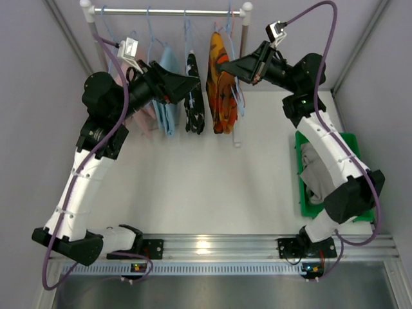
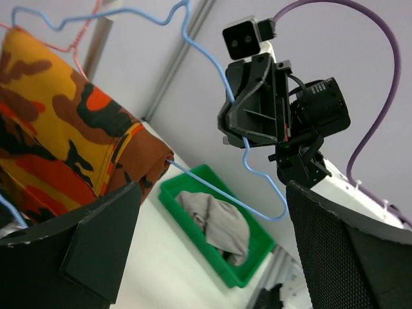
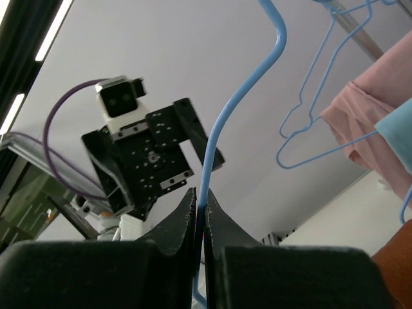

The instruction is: Remove the trousers from the hanger

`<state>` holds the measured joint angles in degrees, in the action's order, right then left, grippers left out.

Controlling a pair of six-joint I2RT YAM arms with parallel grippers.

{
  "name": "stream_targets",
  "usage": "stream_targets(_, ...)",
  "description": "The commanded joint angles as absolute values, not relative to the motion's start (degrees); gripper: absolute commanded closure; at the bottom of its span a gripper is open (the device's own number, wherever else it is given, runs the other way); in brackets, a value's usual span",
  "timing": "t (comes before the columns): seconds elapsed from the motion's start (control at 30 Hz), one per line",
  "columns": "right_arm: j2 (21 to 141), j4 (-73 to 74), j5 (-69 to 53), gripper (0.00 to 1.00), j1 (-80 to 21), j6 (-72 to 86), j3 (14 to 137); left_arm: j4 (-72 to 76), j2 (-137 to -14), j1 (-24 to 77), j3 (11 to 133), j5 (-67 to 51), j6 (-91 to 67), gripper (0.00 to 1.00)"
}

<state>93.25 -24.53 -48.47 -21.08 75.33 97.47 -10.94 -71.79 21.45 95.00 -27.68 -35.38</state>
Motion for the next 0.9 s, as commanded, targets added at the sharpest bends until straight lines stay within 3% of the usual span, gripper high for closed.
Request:
stream_targets(0.0,84.47,-35.86,-48.25,1.0,-20.39,68.39,96.43,-4.32,-72.6,21.18,93.43,-31.9,-47.52,0.02)
stream_targets(0.37,75.51,-28.83,-48.96,1.0,-24.6,58.63,86.94,5.44,-77.86,22.5,95.98,-33.4,-57.83,0.08)
stream_targets(0.87,73.92,-25.4,-45.71,1.0,-30.32,54.32,81.65,5.27,-85.51,30.94,98.7,-28.3,-61.25,0.22)
